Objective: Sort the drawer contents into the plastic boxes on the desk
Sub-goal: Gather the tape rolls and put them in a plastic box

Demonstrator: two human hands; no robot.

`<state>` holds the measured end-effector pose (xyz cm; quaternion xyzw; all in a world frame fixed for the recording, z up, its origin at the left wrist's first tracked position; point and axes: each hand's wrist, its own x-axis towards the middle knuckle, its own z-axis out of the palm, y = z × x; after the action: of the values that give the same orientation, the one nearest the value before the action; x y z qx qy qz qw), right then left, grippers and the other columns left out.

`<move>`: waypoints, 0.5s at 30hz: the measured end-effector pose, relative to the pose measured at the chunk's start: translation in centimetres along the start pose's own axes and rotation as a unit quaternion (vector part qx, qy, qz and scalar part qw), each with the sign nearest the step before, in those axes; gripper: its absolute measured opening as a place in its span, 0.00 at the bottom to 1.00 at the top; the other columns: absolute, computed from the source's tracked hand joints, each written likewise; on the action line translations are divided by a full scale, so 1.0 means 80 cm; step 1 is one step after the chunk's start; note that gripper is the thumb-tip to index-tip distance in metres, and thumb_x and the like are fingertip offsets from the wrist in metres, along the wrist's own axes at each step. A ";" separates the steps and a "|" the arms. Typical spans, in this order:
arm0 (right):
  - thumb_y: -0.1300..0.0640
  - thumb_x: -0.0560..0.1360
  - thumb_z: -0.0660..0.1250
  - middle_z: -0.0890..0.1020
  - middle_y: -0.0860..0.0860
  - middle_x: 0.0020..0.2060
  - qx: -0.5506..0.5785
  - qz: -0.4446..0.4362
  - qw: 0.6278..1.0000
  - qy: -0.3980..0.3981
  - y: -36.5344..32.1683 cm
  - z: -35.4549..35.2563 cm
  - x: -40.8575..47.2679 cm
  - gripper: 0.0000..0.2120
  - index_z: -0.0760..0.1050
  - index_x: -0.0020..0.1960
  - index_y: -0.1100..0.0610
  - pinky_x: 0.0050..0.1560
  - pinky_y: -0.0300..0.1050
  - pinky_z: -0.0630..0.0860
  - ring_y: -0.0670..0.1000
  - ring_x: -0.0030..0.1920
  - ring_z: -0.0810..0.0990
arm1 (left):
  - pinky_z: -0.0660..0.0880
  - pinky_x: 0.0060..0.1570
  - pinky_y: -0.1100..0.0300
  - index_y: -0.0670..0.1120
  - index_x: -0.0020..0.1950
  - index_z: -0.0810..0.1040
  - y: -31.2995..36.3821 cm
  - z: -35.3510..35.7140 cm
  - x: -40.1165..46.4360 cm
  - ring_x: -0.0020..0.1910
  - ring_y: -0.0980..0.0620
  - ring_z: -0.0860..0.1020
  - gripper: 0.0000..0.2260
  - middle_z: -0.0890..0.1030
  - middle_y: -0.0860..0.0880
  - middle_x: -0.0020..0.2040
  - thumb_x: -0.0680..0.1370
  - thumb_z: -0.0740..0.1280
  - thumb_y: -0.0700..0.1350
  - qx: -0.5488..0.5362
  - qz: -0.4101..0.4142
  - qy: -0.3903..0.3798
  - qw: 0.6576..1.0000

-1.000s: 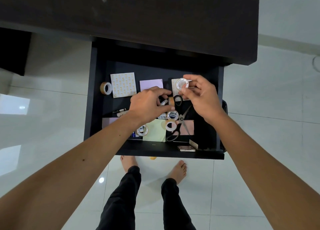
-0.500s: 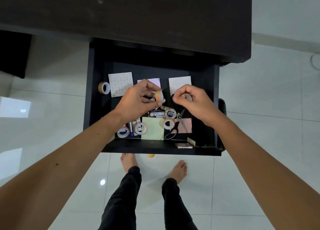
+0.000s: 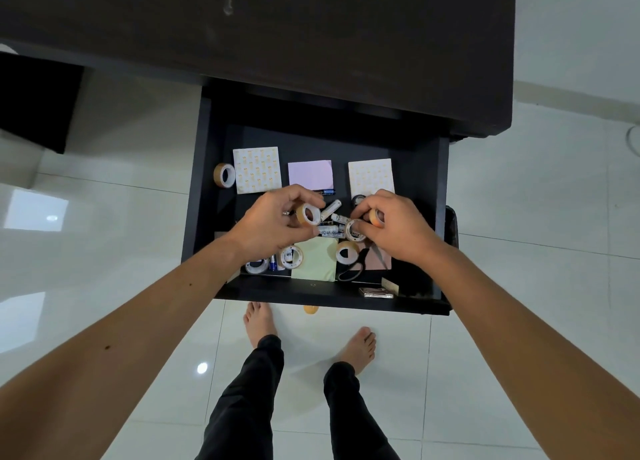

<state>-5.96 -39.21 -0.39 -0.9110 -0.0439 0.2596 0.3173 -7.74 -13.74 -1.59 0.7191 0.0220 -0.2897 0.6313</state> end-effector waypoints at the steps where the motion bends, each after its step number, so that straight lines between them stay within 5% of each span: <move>1: 0.53 0.77 0.77 0.79 0.43 0.44 0.008 0.002 1.000 0.009 -0.001 -0.001 -0.001 0.05 0.84 0.51 0.49 0.47 0.40 0.73 0.42 0.43 0.78 | 0.83 0.59 0.52 0.51 0.60 0.82 0.000 0.000 -0.001 0.58 0.45 0.84 0.18 0.84 0.50 0.62 0.75 0.78 0.34 -0.003 -0.006 -0.002 1.000; 3: 0.52 0.77 0.77 0.83 0.45 0.40 0.044 0.015 0.999 0.028 -0.005 -0.003 -0.004 0.05 0.83 0.52 0.50 0.43 0.39 0.76 0.44 0.38 0.80 | 0.83 0.60 0.54 0.50 0.63 0.81 0.001 0.003 -0.003 0.58 0.49 0.84 0.21 0.84 0.51 0.60 0.74 0.79 0.34 -0.010 -0.009 -0.006 1.000; 7: 0.51 0.76 0.78 0.87 0.44 0.45 0.141 0.040 0.988 0.044 -0.013 -0.011 -0.005 0.06 0.84 0.51 0.48 0.44 0.29 0.75 0.41 0.46 0.84 | 0.81 0.62 0.59 0.52 0.68 0.80 0.005 0.012 -0.006 0.59 0.50 0.85 0.28 0.85 0.49 0.59 0.72 0.81 0.34 -0.025 0.002 -0.003 1.000; 11: 0.52 0.75 0.79 0.87 0.51 0.45 0.244 0.052 0.968 0.024 -0.023 -0.011 -0.003 0.06 0.85 0.49 0.51 0.45 0.43 0.81 0.45 0.40 0.85 | 0.80 0.60 0.63 0.50 0.70 0.81 0.007 0.019 -0.001 0.58 0.49 0.83 0.30 0.81 0.45 0.59 0.70 0.82 0.34 -0.002 0.040 0.016 0.999; 15: 0.56 0.75 0.79 0.88 0.55 0.41 0.303 0.057 0.951 0.023 -0.030 -0.006 0.000 0.09 0.84 0.51 0.58 0.43 0.43 0.82 0.49 0.36 0.84 | 0.81 0.61 0.60 0.49 0.69 0.83 0.009 0.021 0.003 0.59 0.50 0.83 0.30 0.80 0.47 0.59 0.69 0.83 0.36 0.011 0.055 0.023 0.998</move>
<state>-5.49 -37.55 1.38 -0.7788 0.0956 0.2577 0.5639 -7.89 -15.47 -1.15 0.7324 -0.0064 -0.2377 0.6380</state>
